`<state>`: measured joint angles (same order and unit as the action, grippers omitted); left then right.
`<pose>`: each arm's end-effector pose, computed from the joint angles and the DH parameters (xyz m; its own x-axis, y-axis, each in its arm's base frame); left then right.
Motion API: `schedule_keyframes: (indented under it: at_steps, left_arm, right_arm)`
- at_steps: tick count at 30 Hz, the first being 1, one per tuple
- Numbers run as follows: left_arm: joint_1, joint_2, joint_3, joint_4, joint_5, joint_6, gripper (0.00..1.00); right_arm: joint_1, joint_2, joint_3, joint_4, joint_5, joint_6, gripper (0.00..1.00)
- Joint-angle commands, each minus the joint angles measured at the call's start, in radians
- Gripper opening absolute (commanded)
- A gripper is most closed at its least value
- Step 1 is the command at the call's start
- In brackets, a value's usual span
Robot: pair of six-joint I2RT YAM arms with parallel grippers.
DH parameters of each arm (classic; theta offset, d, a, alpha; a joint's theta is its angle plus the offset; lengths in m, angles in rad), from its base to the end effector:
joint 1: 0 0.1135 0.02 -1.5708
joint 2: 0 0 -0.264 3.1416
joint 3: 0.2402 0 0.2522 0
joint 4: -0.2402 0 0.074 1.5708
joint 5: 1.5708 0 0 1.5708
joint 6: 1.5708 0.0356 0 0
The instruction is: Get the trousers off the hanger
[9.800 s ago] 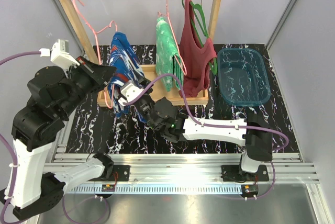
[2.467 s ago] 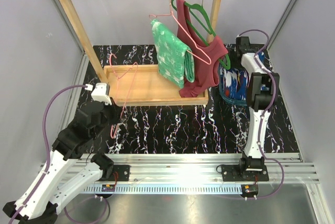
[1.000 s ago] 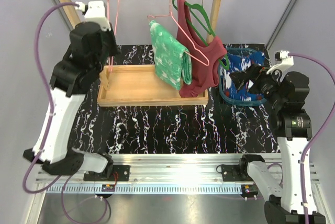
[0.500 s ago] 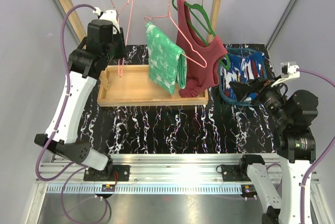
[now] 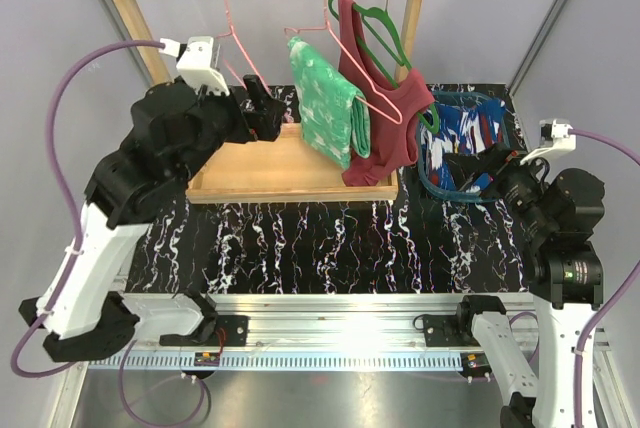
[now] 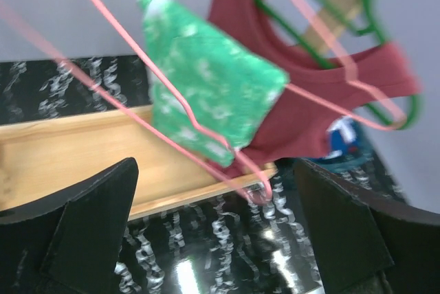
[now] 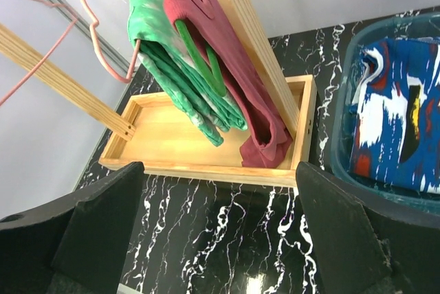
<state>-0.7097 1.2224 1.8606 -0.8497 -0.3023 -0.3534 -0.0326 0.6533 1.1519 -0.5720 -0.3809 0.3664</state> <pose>0.1559 -0.1200 0.5331 -0.2883 -0.1879 -0.9389 0.3214 0.9047 -0.2797 0.1039 0.0099 0.4359 -0.1903 0.3390 -0.9213 -0.2914 0.8767 0.3828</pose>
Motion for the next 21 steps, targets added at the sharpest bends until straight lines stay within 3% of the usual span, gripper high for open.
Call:
schedule_keyframes:
  at_steps: [1,9,17,18,21]
  left_arm:
    - [-0.121,-0.005,-0.008,0.151,-0.132,-0.065,0.99]
    - [-0.247,0.331,0.3,0.113,-0.276,-0.026,0.99]
    - [-0.251,0.572,0.548,0.052,-0.471,0.028,0.99]
    - [-0.247,0.592,0.567,0.028,-0.532,0.039,0.97]
    - [-0.228,0.634,0.571,0.003,-0.563,0.053,0.77]
  right_arm:
    - [-0.003,0.003,0.031,-0.012,0.014,0.028,0.99]
    - [-0.003,-0.02,0.023,-0.012,-0.013,0.032,0.99]
    - [-0.003,-0.029,0.014,0.006,-0.079,0.063,0.99]
    - [-0.003,-0.03,0.014,0.001,-0.081,0.06,1.0]
    - [-0.003,-0.04,0.017,-0.011,-0.084,0.043,0.99]
